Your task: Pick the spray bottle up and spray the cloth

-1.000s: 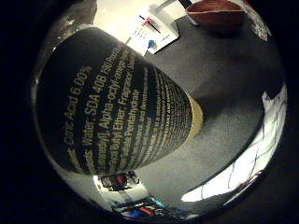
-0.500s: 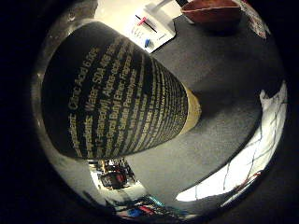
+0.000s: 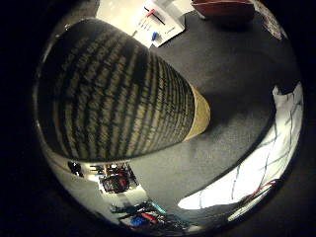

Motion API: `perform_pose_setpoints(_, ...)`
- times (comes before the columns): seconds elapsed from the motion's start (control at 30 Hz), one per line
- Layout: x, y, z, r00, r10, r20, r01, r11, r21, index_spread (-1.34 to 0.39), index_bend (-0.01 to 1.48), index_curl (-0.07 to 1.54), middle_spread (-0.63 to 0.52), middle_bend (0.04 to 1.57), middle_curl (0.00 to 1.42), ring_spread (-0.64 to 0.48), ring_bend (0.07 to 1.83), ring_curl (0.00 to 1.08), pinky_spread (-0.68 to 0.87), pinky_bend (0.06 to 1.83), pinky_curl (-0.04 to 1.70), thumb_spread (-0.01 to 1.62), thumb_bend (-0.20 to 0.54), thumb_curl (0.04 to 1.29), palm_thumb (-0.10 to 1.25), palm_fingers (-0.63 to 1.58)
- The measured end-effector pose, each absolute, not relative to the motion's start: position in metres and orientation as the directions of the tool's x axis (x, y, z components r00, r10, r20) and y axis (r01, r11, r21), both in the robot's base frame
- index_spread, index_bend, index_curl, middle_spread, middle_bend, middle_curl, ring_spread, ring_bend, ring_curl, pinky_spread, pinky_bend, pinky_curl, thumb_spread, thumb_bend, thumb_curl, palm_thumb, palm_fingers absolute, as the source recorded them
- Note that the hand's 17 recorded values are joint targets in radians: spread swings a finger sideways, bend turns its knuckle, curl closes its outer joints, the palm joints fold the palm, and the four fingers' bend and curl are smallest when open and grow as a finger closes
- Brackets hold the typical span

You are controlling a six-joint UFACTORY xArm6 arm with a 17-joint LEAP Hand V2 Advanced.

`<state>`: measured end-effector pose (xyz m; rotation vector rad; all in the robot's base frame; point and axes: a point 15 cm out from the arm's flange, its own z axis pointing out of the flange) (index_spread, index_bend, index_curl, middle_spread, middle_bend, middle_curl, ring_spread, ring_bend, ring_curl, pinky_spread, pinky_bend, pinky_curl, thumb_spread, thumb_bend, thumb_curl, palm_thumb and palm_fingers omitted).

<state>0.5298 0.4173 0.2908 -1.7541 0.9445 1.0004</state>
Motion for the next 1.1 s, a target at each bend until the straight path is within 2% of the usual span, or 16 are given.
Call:
perform_pose_setpoints(0.1, 0.527, 0.413, 0.284, 0.382, -0.197, -0.903, -0.89, -0.343, -0.302, -0.43, 0.22, 0.84, -0.18, 0.61, 0.8, -0.17, 0.89, 0.53, -0.2, 0.54, 0.81, 1.09, -0.022, 0.49, 0.74, 0.37)
perform_pose_setpoints(0.27, 0.519, 0.405, 0.272, 0.383, -0.223, -0.896, -0.878, -0.391, -0.278, -0.4, 0.24, 0.71, -0.09, 0.34, 0.64, -0.07, 0.7, 0.44, 0.15, 0.52, 0.76, 1.1, -0.022, 0.45, 0.72, 0.19)
perform_pose_setpoints(0.33, 0.515, 0.402, 0.267, 0.389, -0.237, -0.89, -0.87, -0.411, -0.27, -0.38, 0.21, 0.64, -0.05, 0.27, 0.57, -0.02, 0.61, 0.4, 0.28, 0.5, 0.71, 1.1, -0.024, 0.44, 0.71, 0.16)
perform_pose_setpoints(0.4, 0.514, 0.397, 0.264, 0.392, -0.248, -0.886, -0.865, -0.426, -0.264, -0.36, 0.19, 0.6, -0.03, 0.23, 0.52, 0.02, 0.54, 0.36, 0.35, 0.47, 0.66, 1.1, -0.023, 0.43, 0.7, 0.15)
perform_pose_setpoints(0.5, 0.513, 0.392, 0.264, 0.389, -0.245, -0.888, -0.864, -0.431, -0.259, -0.34, 0.18, 0.52, 0.01, 0.18, 0.46, 0.06, 0.47, 0.32, 0.41, 0.43, 0.59, 1.1, -0.023, 0.41, 0.7, 0.13)
perform_pose_setpoints(0.73, 0.507, 0.378, 0.259, 0.378, -0.255, -0.89, -0.856, -0.462, -0.231, -0.31, 0.17, 0.4, 0.07, 0.17, 0.36, 0.13, 0.38, 0.28, 0.44, 0.42, 0.49, 1.1, -0.025, 0.38, 0.67, 0.1)
perform_pose_setpoints(1.1, 0.509, 0.343, 0.26, 0.375, -0.278, -0.884, -0.85, -0.484, -0.208, -0.28, 0.16, 0.32, 0.12, 0.19, 0.31, 0.17, 0.34, 0.25, 0.43, 0.44, 0.4, 1.1, -0.021, 0.35, 0.66, 0.06)
